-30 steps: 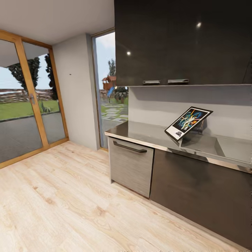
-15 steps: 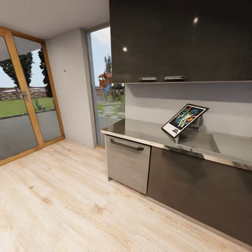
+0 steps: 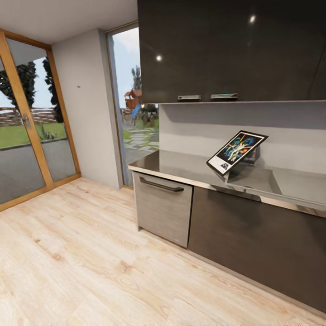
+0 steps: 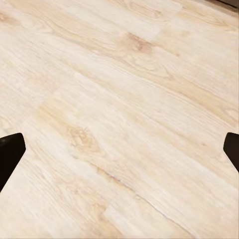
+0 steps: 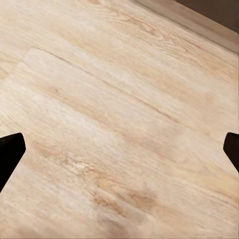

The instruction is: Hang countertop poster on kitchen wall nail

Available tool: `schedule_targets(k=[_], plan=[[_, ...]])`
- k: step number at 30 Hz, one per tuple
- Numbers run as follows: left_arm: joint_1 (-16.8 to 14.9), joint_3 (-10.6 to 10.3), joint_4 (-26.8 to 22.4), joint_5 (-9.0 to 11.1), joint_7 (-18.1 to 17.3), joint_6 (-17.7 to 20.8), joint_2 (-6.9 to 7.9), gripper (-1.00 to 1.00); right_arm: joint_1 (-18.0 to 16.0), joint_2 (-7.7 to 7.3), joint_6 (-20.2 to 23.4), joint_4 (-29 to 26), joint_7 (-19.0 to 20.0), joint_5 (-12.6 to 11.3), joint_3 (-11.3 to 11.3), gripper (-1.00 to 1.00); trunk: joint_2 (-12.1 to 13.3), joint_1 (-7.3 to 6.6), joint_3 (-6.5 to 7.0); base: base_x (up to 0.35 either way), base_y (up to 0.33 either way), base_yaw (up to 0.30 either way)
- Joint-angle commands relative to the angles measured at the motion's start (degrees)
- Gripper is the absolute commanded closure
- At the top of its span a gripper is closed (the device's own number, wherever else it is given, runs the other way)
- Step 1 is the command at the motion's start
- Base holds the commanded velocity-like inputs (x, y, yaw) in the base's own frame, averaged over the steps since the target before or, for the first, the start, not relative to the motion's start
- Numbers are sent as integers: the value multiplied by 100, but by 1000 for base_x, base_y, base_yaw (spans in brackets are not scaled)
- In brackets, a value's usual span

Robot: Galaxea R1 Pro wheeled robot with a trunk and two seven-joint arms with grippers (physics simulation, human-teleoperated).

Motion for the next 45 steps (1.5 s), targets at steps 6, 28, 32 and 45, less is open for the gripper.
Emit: schedule_targets(k=[6, 28, 32, 45], plan=[[1, 6, -6, -6, 1, -8, -1, -100, -3, 1, -18, 5, -3, 2, 4, -100, -3, 0, -61, 0, 0, -6], [1, 6, -6, -3, 1, -8, -1, -100, 14, 33, -7, 31, 5, 28, 25, -100, -3, 0, -190, 45, 0, -2], [1, 6, -6, -3, 1, -8, -1, -100, 14, 35, -3, 31, 9, 26, 25, -100, -3, 0, -190, 277, 0, -135], [1, 6, -6, -2, 1, -8, -1, -100, 14, 39, -1, 31, 14, 26, 27, -100, -3, 0, -190, 69, 0, -252]])
